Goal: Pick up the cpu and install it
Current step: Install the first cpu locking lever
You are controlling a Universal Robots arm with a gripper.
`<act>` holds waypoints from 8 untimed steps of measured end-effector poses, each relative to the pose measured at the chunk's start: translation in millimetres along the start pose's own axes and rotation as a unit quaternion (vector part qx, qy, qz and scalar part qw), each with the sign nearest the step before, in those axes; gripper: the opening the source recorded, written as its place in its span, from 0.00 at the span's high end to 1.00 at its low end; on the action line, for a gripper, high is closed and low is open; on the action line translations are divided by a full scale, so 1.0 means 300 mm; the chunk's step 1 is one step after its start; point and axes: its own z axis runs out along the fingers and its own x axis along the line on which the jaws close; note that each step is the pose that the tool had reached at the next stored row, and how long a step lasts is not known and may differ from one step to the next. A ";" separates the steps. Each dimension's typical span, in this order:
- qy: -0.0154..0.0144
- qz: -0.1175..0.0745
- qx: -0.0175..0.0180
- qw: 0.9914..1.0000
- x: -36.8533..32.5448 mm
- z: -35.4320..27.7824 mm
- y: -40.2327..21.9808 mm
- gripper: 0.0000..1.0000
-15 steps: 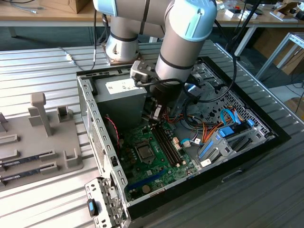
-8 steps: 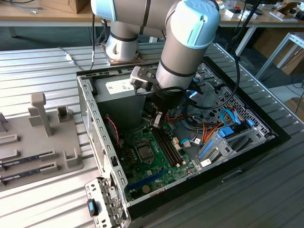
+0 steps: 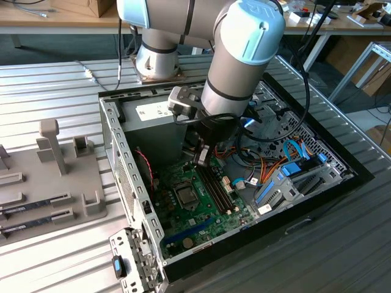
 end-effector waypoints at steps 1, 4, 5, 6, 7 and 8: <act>0.000 0.000 0.000 1.000 0.000 0.000 0.000 0.86; 0.000 0.000 0.000 1.000 0.001 0.000 -0.001 0.86; 0.000 0.000 0.000 1.000 0.002 0.000 -0.002 0.86; 0.000 0.000 0.000 1.000 0.004 0.000 -0.004 0.86; 0.000 0.000 0.000 1.000 0.008 0.000 -0.006 0.86; 0.000 0.000 0.000 1.000 0.011 0.000 -0.009 0.86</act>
